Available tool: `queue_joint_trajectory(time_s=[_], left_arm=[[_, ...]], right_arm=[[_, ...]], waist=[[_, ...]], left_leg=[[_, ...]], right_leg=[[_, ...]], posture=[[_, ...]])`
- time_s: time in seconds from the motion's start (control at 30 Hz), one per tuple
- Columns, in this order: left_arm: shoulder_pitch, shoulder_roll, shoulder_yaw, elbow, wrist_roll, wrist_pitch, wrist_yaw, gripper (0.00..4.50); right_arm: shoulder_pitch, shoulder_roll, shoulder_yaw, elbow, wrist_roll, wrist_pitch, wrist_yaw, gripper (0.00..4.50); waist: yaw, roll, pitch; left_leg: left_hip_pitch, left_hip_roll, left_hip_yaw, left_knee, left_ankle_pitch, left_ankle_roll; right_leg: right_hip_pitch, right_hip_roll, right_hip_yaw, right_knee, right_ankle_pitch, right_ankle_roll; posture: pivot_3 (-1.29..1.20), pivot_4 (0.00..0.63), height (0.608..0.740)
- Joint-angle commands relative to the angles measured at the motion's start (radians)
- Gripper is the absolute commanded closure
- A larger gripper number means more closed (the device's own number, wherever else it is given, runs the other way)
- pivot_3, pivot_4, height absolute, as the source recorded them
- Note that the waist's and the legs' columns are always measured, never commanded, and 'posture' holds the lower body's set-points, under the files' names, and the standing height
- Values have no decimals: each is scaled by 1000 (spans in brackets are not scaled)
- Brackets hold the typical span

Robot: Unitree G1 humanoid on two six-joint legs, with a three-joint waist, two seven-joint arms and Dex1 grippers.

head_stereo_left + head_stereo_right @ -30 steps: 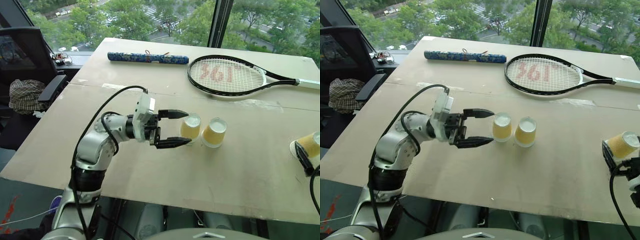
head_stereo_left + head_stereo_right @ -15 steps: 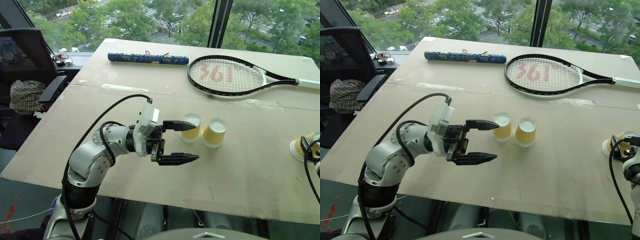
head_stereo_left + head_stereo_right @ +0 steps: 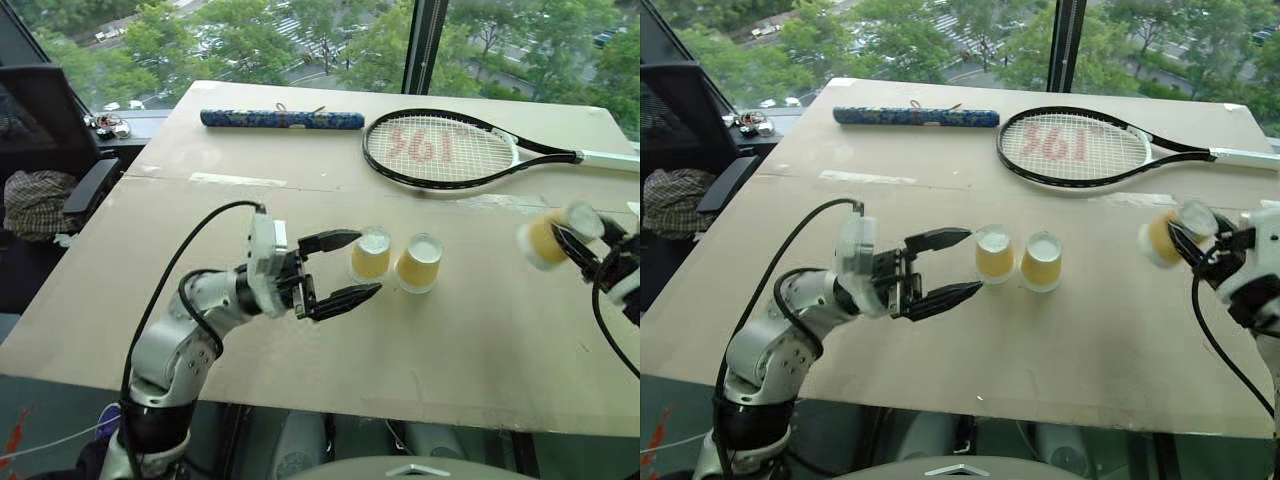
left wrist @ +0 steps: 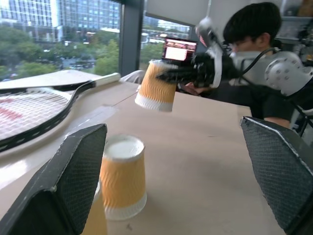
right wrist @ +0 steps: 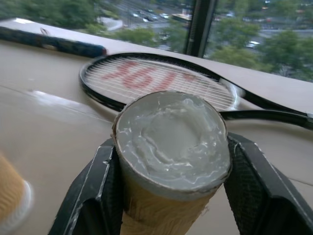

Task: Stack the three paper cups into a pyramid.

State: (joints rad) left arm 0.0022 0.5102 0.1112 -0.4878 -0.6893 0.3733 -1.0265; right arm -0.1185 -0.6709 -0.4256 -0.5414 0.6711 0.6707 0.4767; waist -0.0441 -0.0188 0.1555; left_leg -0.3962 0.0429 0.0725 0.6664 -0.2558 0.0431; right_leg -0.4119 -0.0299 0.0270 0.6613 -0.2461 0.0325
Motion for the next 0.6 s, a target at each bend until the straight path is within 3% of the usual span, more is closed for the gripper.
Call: queue_joint_trajectory(time_s=[0.03, 0.27, 0.6], left_arm=[[115, 32, 127, -23, -60, -35, -23, 0], [303, 33, 210, -56, -30, -96, 5, 0], [375, 18, 194, -124, -30, -119, 63, 0]], right_arm=[[-136, -46, 135, -37, 57, 66, 64, 2460], [-336, -40, 372, 75, -36, 25, 169, 2460], [-440, -58, 418, 141, -43, 53, 271, 2460]], waist=[[8, -5, 2], [40, -5, 2], [33, -6, 2]], left_leg=[[-1, -1, -5, 0, 0, 0], [-6, -4, -3, 0, -1, 2], [-6, -3, -2, 1, -3, 4]], right_leg=[[0, 0, -2, 0, -1, 0], [-1, -6, -5, -5, -1, 0], [-1, -11, -6, -5, -1, -1]], posture=[[0, 150, 740], [0, 150, 740], [0, 150, 740]])
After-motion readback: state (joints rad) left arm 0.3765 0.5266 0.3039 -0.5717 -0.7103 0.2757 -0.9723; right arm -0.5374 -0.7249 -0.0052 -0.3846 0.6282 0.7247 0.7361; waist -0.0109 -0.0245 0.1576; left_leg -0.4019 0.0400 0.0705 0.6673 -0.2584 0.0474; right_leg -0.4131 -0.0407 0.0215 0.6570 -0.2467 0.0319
